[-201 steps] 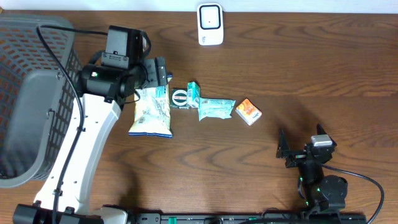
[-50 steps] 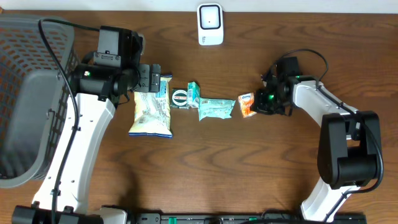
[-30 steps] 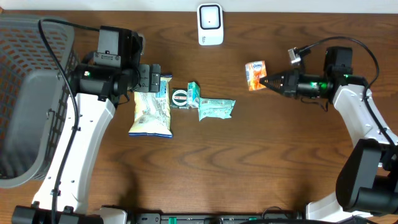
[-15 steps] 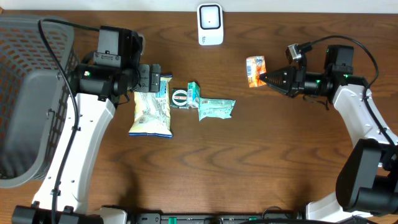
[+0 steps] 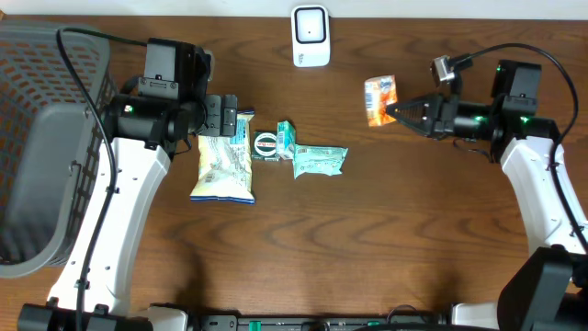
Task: Scan the item barcode
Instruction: 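Lift the orange Kleenex pack with the right gripper and pull it right, then hold the orange Kleenex pack up to the scanner with the right gripper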
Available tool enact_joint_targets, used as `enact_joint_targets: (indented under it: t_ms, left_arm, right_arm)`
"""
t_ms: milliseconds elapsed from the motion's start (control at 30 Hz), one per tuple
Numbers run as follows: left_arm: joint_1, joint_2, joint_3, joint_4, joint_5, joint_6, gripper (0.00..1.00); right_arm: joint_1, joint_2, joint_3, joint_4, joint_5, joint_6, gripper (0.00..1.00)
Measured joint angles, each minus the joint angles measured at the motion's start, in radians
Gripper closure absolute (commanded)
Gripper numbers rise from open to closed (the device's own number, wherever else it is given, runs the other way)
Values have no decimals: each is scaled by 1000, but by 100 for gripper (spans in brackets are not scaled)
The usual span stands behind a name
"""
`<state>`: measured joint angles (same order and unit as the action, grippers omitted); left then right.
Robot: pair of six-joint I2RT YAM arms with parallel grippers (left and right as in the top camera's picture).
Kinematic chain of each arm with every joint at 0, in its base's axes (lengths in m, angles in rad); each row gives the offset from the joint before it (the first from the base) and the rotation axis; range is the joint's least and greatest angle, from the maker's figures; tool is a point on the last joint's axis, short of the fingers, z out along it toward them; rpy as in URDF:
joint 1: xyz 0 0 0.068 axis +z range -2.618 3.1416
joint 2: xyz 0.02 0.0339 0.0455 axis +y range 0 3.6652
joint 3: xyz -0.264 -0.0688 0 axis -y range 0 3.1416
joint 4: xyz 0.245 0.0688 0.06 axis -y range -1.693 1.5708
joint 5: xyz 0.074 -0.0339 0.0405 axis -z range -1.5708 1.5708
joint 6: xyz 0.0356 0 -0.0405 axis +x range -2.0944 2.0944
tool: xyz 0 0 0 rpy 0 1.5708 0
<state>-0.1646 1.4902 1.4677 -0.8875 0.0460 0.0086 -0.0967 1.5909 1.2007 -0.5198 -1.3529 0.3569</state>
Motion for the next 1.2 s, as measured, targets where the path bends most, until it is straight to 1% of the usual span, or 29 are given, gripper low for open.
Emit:
enact_joint_targets:
  t_ms: [167, 233, 267, 367, 433, 500, 567, 667, 767, 1000, 1100, 1200]
  left_arm:
    - [0, 0, 0, 0, 0, 0, 2]
    - [0, 0, 0, 0, 0, 0, 2]
    - [0, 0, 0, 0, 0, 0, 2]
    - [0, 0, 0, 0, 0, 0, 2]
    - [0, 0, 0, 0, 0, 0, 2]
    - [0, 0, 0, 0, 0, 0, 2]
    - [0, 0, 0, 0, 0, 0, 2]
    - [0, 0, 0, 0, 0, 0, 2]
    - [0, 0, 0, 0, 0, 0, 2]
    - [0, 0, 0, 0, 0, 0, 2]
    - [0, 0, 0, 0, 0, 0, 2]
    - [0, 0, 0, 0, 0, 0, 2]
  right_arm:
    - [121, 1, 4, -22, 274, 2, 99]
    - [175, 7, 31, -63, 386, 4, 99]
    - [204, 17, 65, -115, 448, -1, 99]
    - [260, 65, 219, -248, 614, -30, 99]
    - [289, 114, 350, -303, 720, -55, 99]
    - [312, 167, 468, -329, 823, -80, 99]
    - [336, 232, 587, -321, 935, -109, 99]
    - [383, 337, 715, -251, 1109, -162, 99]
    - [433, 435, 774, -124, 1273, -224, 99]
    - [533, 640, 784, 229, 1629, -450, 99]
    - [557, 711, 784, 381, 1749, -580, 99]
    - [567, 769, 784, 492, 1829, -713, 99]
